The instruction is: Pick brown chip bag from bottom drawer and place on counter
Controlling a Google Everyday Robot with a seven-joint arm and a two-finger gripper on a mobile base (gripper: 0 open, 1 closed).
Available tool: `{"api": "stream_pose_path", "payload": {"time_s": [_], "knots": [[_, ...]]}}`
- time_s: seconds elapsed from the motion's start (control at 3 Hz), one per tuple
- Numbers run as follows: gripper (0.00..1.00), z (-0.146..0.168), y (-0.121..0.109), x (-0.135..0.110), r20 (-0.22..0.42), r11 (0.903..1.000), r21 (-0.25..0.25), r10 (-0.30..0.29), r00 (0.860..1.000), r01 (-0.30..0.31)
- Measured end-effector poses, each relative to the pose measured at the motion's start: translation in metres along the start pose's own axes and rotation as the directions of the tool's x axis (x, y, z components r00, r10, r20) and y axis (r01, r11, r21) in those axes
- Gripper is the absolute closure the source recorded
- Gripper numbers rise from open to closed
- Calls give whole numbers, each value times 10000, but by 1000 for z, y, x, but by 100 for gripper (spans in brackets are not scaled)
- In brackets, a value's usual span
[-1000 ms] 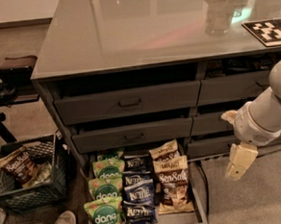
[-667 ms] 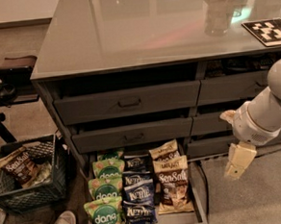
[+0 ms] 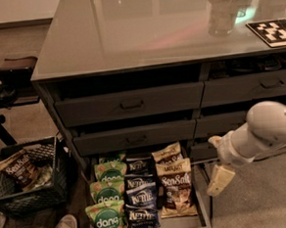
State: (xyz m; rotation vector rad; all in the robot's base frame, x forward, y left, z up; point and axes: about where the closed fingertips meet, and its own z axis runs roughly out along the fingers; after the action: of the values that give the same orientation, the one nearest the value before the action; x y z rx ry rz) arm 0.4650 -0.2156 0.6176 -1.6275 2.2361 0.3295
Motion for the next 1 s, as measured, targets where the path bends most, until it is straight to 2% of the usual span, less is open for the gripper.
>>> {"api": "stream_pose_path", "payload": {"time_s": [0.33,0.67,1.0], "knots": [[0,62,-19,9,893,9996,221,-173,9959,154],[0,140,-71,42,1370,9980,309,-585,9888,547],[0,141,-71,42,1378,9981,303,-576,9888,540]]}}
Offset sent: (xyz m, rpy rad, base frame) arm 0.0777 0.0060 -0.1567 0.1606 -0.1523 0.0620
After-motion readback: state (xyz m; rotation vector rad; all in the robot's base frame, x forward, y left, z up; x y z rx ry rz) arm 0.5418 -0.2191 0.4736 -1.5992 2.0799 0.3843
